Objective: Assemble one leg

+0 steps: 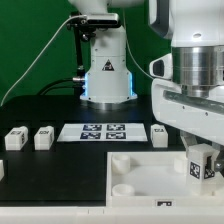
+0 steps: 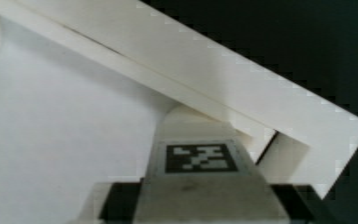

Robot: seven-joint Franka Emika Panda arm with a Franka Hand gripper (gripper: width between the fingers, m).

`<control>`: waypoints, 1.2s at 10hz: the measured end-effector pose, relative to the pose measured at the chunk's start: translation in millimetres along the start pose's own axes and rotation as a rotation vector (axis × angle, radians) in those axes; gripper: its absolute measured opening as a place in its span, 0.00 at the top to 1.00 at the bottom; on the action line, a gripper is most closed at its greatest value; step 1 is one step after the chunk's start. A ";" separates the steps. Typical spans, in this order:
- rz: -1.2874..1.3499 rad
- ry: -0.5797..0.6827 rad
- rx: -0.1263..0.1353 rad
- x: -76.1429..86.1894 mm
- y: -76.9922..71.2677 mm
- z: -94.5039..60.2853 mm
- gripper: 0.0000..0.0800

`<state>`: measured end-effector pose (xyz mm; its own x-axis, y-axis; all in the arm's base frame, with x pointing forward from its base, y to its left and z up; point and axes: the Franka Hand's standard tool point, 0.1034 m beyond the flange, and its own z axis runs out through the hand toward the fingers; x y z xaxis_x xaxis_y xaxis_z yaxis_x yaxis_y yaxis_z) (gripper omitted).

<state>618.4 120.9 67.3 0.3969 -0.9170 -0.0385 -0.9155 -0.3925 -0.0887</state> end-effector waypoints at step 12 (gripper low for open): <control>-1.182 -0.015 -0.049 7.6 -2.9 -4.2 0.19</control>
Offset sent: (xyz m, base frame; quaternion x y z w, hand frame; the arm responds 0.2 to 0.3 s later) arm 0.0000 0.0000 0.0000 0.0000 0.0000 0.0000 1.0000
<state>623.8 114.7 71.5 0.9994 0.0180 0.0303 0.0192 -0.9991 -0.0387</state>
